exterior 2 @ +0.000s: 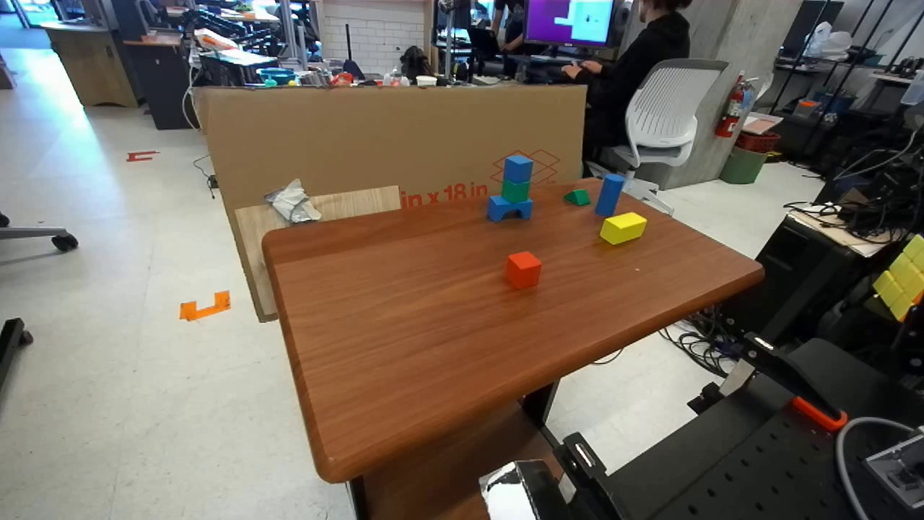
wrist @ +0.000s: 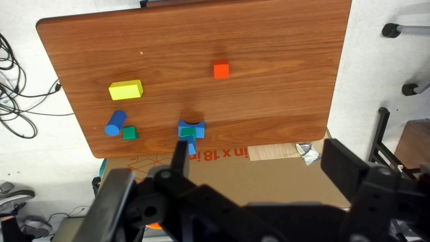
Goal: Remove the blue block from the top of the stack on the left.
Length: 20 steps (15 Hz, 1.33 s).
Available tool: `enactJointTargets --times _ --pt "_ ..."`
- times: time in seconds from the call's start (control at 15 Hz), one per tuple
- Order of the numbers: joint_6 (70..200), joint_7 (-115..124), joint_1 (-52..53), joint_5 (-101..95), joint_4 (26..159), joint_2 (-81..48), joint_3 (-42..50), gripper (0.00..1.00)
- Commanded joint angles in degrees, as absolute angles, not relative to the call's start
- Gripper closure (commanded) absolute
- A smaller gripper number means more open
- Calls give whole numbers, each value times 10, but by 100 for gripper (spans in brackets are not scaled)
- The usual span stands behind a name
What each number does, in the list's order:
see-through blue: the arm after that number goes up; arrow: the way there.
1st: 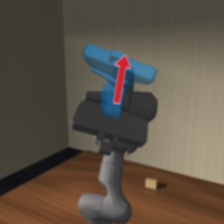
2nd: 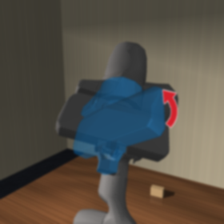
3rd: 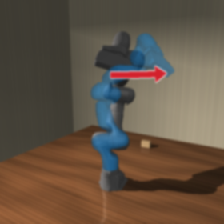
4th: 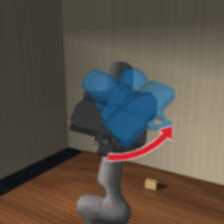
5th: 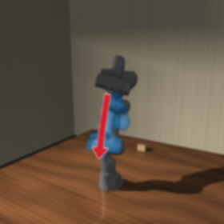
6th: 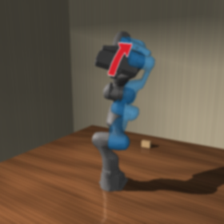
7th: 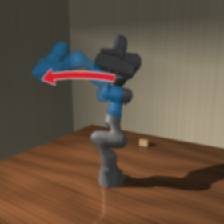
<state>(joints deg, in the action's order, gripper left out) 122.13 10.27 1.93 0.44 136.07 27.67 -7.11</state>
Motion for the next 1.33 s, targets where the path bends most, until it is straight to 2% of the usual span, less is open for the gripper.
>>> enactJointTargets --times 0.0,0.47,0.8,1.27 --pt "1226 86 18 -7 1326 234 -63 0" --pt "1211 41 -6 -68 1176 65 -35 0" --pt "1191 -30 -11 -48 1026 -89 -4 0" --pt "1163 -86 -22 -13 871 -252 -6 0"
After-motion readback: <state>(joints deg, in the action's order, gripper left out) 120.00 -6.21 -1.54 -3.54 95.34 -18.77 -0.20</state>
